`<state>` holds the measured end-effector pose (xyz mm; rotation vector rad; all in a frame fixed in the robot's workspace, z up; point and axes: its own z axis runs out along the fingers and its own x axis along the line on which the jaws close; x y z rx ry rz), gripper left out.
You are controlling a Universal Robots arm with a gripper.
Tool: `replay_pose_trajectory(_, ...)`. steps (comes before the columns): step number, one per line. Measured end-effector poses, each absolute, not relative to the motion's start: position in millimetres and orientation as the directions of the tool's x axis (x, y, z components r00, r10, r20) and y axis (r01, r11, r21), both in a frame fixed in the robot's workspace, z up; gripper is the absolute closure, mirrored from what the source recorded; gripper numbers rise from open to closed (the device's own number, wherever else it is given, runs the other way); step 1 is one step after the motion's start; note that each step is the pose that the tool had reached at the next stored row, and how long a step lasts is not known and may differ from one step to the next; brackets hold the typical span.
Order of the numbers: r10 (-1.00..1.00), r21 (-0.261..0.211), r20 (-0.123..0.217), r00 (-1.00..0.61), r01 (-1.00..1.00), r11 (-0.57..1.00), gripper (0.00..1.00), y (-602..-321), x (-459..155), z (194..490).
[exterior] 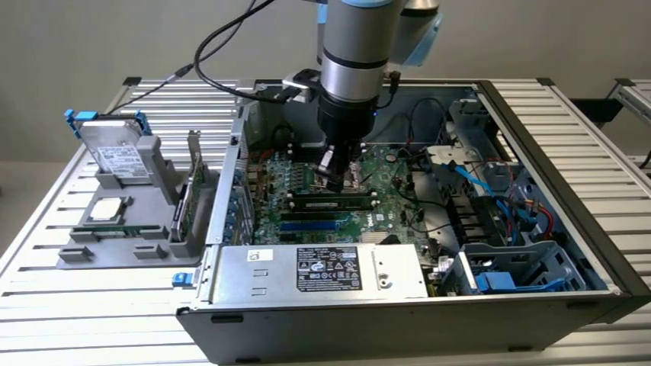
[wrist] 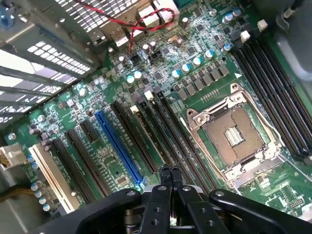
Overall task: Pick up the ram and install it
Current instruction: 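Press down the ram until it locks into place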
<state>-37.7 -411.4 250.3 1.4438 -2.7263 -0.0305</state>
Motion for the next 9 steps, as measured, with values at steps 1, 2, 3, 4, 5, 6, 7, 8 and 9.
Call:
replay_pose_trajectory(1, -0.798, 0.044, 0.041, -0.601, -0.797, 0.602, 0.90, -411.4, -37.6, 250.1)
replay_pose_trajectory(2, -0.752, 0.044, 0.041, -0.658, -0.751, 0.659, 0.90, -411.4, -37.6, 250.0)
replay_pose_trajectory(3, -0.741, 0.044, 0.041, -0.670, -0.740, 0.671, 0.90, -411.4, -37.6, 249.9)
replay_pose_trajectory(4, -0.730, 0.044, 0.041, -0.682, -0.729, 0.684, 0.90, -411.4, -37.7, 249.9)
replay_pose_trajectory(5, -0.718, 0.044, 0.041, -0.695, -0.717, 0.696, 0.90, -411.4, -37.7, 249.8)
replay_pose_trajectory(6, -0.707, 0.044, 0.041, -0.706, -0.706, 0.707, 0.90, -411.4, -37.7, 249.8)
replay_pose_trajectory(7, -0.695, 0.044, 0.041, -0.718, -0.693, 0.719, 0.90, -411.4, -37.6, 249.8)
replay_pose_trajectory(8, -0.683, 0.044, 0.041, -0.729, -0.682, 0.730, 0.90, -411.4, -37.6, 249.7)
replay_pose_trajectory(9, -0.670, 0.044, 0.041, -0.741, -0.669, 0.742, 0.90, -411.4, -37.6, 249.7)
